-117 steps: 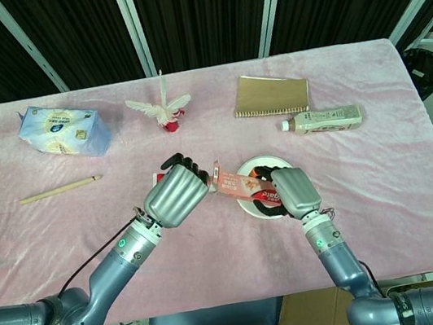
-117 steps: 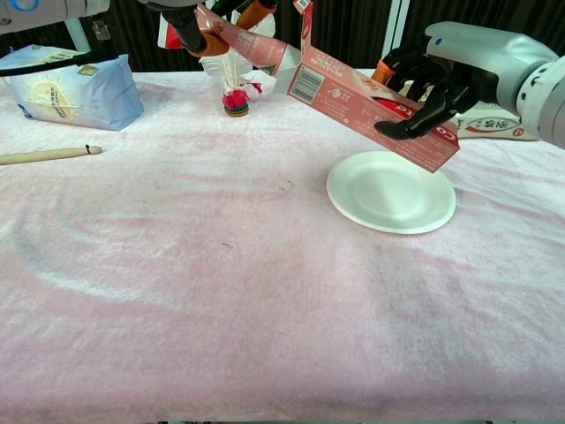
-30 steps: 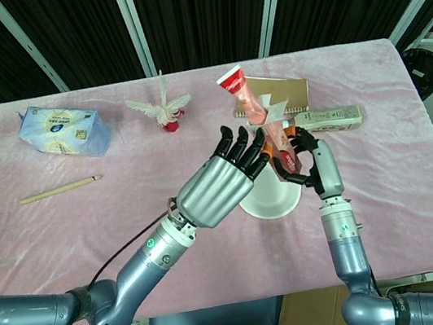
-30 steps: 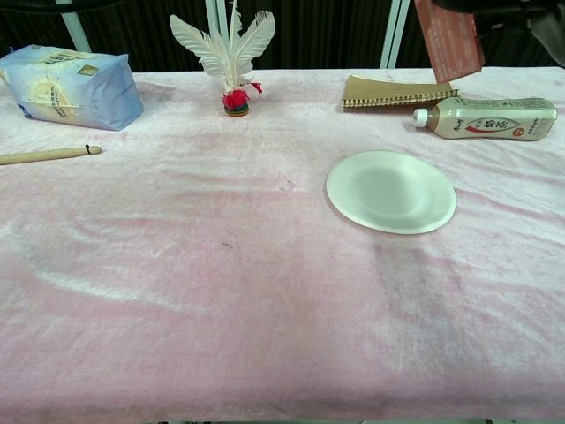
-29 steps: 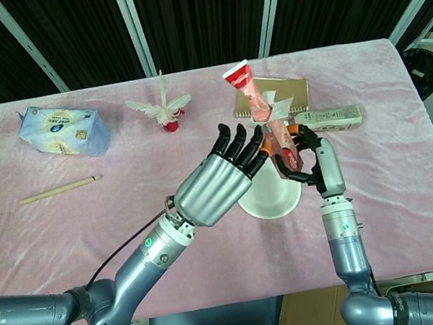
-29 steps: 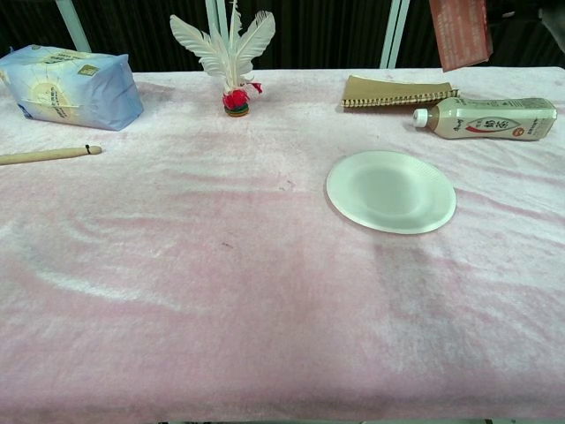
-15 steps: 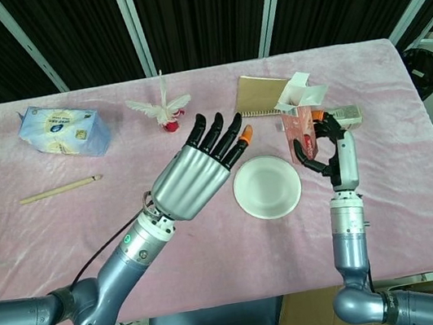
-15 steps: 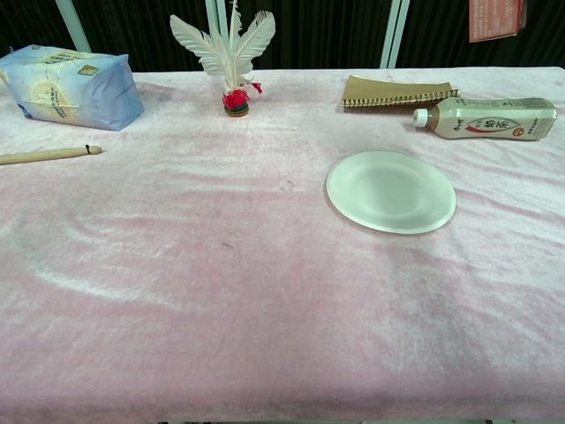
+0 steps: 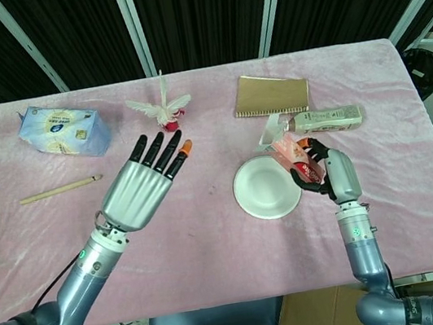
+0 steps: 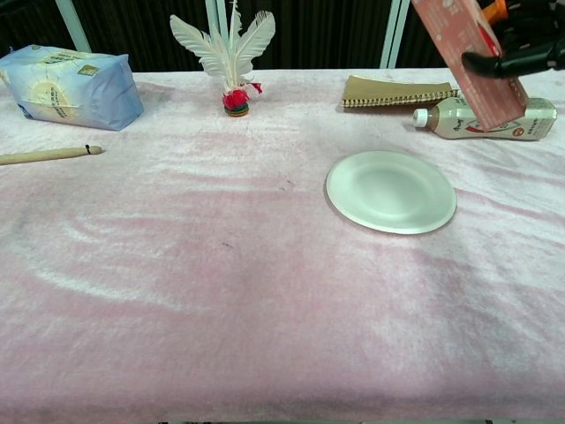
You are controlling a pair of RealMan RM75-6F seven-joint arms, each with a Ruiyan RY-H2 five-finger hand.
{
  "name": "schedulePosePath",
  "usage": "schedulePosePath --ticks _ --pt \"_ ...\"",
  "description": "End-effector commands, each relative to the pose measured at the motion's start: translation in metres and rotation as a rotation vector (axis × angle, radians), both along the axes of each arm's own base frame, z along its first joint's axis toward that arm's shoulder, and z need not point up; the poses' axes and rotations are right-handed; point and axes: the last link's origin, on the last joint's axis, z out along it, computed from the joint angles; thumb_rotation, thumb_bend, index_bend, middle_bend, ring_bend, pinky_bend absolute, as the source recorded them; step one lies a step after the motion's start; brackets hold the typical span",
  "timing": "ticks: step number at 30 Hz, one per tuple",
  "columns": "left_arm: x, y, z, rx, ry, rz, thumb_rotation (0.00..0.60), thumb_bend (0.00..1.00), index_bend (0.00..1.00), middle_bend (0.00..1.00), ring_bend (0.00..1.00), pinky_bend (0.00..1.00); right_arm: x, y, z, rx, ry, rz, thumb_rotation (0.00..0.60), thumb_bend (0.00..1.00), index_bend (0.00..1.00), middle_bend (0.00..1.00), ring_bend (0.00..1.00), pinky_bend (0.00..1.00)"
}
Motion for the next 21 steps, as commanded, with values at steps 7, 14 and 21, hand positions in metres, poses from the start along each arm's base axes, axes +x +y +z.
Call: schedulePosePath --ticks 7,14,21 --pt "-0.069 -0.014 0.022 -0.023 -0.067 0.125 0.600 0.03 0.13 0.13 0.18 0.28 -0.019 0.007 -0.031 0.135 0.232 -0.023 0.600 0.40 0.44 0.42 0.42 0.48" --pt "-0.117 -0.028 0.037 -0.039 -0.111 0.197 0.600 0.03 0.13 0.13 0.18 0.27 -0.029 0.012 -0.055 0.185 0.343 -0.026 0.600 0.40 0.44 0.42 0.40 0.46" --pt "-0.151 -0.035 0.045 -0.045 -0.115 0.261 0.600 0.03 0.13 0.13 0.16 0.26 -0.029 0.016 -0.077 0.205 0.402 -0.020 0.600 0.37 0.42 0.37 0.35 0.37"
